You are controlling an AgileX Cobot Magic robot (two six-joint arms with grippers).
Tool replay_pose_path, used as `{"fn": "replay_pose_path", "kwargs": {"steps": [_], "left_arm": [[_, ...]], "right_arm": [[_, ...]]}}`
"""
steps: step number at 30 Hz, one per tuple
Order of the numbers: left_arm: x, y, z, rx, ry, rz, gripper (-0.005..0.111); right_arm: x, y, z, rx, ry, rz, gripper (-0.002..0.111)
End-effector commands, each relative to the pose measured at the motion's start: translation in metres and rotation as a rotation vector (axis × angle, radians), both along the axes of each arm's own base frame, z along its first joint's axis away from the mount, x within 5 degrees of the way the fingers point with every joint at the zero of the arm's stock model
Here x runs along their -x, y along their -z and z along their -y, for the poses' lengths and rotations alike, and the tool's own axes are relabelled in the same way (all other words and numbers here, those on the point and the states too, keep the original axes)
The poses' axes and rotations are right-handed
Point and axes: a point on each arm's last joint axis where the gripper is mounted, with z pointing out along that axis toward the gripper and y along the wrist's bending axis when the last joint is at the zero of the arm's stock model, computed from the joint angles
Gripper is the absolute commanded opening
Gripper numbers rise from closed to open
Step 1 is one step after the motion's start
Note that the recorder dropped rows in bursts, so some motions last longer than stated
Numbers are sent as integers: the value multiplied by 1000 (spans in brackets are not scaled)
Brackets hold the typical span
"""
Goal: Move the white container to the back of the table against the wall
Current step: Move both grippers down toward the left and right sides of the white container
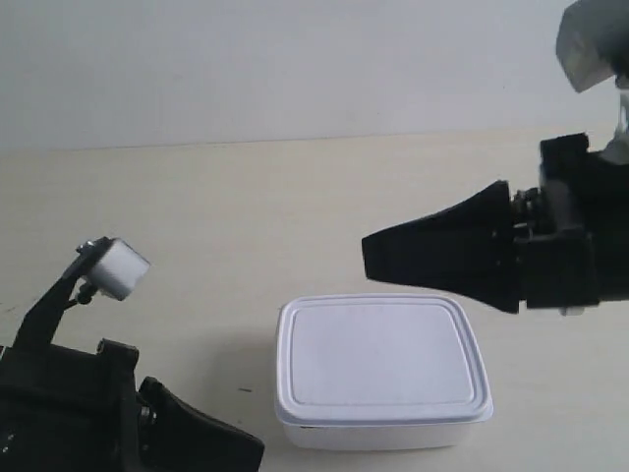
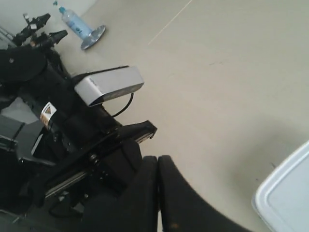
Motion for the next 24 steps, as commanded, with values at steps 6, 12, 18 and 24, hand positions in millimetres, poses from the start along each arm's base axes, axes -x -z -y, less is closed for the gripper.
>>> {"fn": "replay_pose_path", "kwargs": {"steps": [6, 12, 18, 24], "left_arm": [[-1, 2, 2, -14, 3, -1, 0], [-2, 17, 15, -37, 55, -80, 0], [-17, 18, 34, -98, 43, -6, 0], [-20, 35, 37, -142, 27, -82, 0]], "right_arm": [[21, 21, -19, 60, -194, 86, 0], [19, 55, -16, 134, -132, -48, 0], [1, 79, -18, 199, 6, -217, 0], [-2, 89, -19, 207, 66, -348, 0]]}}
